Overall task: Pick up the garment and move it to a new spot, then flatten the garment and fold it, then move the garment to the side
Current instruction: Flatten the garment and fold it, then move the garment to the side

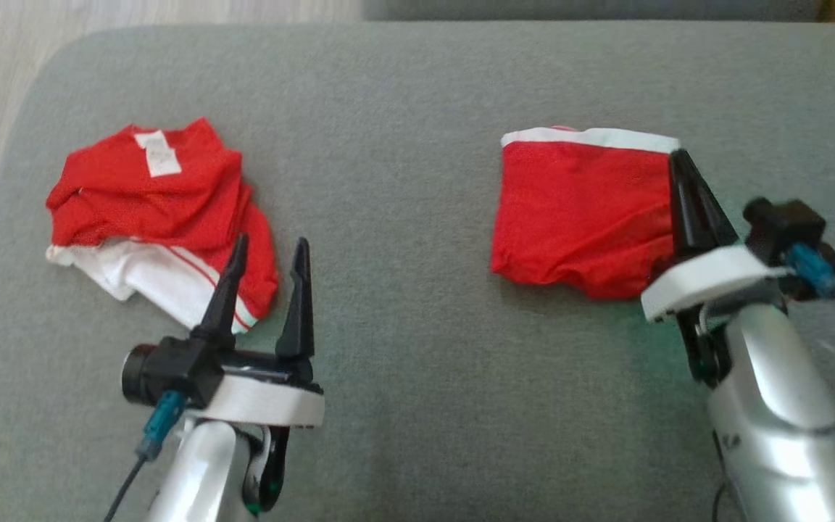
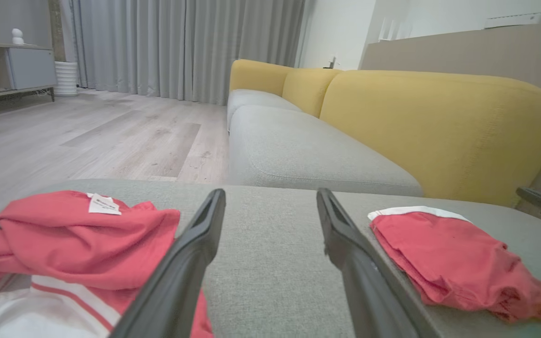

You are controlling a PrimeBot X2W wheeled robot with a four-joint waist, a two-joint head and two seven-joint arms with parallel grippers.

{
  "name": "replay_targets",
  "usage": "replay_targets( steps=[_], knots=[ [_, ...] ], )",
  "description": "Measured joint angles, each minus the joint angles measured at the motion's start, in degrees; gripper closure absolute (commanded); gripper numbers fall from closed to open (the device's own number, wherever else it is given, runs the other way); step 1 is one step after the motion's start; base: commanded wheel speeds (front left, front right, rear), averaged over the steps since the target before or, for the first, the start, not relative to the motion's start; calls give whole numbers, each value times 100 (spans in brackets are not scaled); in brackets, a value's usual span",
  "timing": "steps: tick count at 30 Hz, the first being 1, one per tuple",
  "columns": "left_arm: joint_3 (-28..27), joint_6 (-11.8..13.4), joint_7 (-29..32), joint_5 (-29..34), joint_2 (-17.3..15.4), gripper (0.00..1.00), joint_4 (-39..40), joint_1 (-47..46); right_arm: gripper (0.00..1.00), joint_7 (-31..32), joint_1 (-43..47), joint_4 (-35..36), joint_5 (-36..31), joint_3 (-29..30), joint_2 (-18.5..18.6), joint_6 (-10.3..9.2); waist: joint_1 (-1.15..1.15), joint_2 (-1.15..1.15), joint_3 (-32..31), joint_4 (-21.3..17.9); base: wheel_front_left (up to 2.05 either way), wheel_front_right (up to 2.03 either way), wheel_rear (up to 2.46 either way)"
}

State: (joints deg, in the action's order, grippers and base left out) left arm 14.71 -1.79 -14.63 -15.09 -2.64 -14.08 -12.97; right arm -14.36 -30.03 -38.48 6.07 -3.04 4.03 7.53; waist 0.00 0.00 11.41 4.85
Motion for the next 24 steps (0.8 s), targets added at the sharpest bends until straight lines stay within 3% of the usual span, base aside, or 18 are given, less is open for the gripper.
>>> replay_targets(
  steps=[7, 8, 9, 10, 16, 24],
  knots=[
    [-144, -74, 0, 157, -1, 0, -54, 349, 100, -1, 1175, 1148, 208, 116, -31, 0, -1, 0, -366, -370, 0, 0, 0],
    [-202, -74, 0, 165, -3, 0, -49, 416, 85, -1, 1330, 1237, 254, 91, -38, 0, -1, 0, -404, -431, 0, 0, 0],
    [-235, -74, 0, 171, -3, 0, -51, 480, 30, -1, 1479, 1314, 265, 67, -44, 0, 0, 0, -439, -491, 0, 0, 0],
    [-272, -75, 0, 197, -4, 0, -52, 547, 0, -1, 1628, 1392, 268, 40, -53, 0, 0, 0, -474, -550, 0, 0, 0],
    [-347, -75, 0, 205, -5, 0, -36, 716, 0, -1, 2208, 1572, 404, 21, -99, 0, -1, 0, -610, -768, 0, 0, 0],
    [-312, -85, 0, 205, -5, 0, -29, 703, 0, -1, 1990, 1613, 315, 53, -115, 0, 0, 0, -436, -682, 0, 0, 0]
  ],
)
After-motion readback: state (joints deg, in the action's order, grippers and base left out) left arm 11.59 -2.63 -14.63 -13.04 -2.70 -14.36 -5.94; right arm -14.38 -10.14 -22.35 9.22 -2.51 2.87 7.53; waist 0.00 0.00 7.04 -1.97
